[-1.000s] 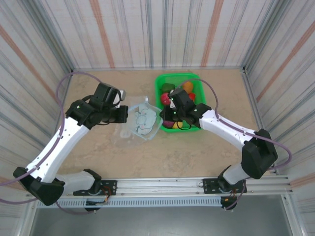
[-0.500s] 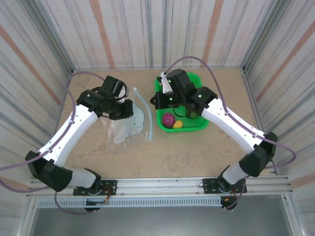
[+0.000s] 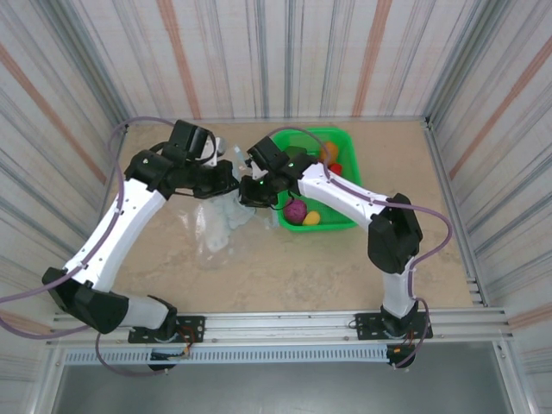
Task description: Place the food in the zip-top bag and seal the zipper
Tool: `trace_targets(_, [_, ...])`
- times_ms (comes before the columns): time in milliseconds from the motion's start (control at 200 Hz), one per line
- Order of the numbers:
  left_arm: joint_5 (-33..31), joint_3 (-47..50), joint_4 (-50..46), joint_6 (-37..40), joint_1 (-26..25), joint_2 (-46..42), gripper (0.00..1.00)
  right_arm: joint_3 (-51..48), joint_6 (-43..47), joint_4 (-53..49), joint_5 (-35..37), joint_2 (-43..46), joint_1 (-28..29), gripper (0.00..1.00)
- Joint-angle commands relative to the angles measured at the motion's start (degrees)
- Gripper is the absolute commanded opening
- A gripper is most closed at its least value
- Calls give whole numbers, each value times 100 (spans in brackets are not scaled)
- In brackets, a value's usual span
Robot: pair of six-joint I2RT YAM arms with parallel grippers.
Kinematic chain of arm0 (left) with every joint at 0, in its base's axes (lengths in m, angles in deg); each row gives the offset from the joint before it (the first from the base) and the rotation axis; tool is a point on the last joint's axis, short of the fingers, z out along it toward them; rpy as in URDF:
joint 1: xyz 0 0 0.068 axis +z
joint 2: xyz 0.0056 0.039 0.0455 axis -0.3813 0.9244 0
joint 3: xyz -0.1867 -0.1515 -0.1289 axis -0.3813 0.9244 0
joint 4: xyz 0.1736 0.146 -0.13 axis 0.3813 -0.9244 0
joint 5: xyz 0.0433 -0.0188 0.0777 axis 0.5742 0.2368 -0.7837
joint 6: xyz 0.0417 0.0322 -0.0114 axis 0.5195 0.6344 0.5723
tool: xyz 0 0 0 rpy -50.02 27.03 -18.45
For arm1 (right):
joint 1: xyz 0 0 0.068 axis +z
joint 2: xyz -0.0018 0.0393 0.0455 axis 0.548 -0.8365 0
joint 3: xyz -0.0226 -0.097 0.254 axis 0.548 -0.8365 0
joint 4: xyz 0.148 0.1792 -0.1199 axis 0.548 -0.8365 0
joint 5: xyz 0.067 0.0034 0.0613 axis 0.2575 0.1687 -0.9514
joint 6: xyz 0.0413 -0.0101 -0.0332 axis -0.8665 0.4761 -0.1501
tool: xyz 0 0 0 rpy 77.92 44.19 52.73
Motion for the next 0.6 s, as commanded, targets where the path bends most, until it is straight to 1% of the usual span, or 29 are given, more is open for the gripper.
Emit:
trace_targets(0, [267,-237,1,-82,187,-38,0,80,-68,-364,757,21,63,54])
trace_targets(20, [285,-246,-1,-82,219,-53,0,23,-48,-349,830,54,64,59])
trace_targets(35, [306,-250,1,-82,246,-56,0,-28,-33,-326,871,71,60,65])
trace_targets(50, [328,-264,1,-82,272,-64,0,-82,-14,-295,906,90,65,69])
trace_targets(70, [352,-275,1,-61,301,-64,0,-133,10,-275,942,109,60,78])
trace_targets(105, [384,-305,-10,-37,340,-55,0,-174,38,-273,1015,125,60,84])
trace_targets(120, [392,-322,-8,-19,347,-43,0,-185,47,-288,1041,129,60,90])
trace_targets(135, [392,-335,-17,-1,359,-40,0,-204,55,-291,1073,137,59,91])
trace_targets(185, [368,-394,-55,49,378,-9,0,-217,57,-324,1214,149,70,94])
trace_targets(346, [198,-562,-130,143,386,15,0,-314,-7,-412,1832,247,70,94])
trace_targets(416, [173,-584,-137,193,387,23,0,-497,-28,-77,1781,361,77,94])
trace_targets(511, [182,-619,-189,249,384,80,0,-505,-55,53,1740,402,98,93])
trace_targets(596, [114,-699,-237,276,386,76,0,-565,-78,21,1950,429,70,91])
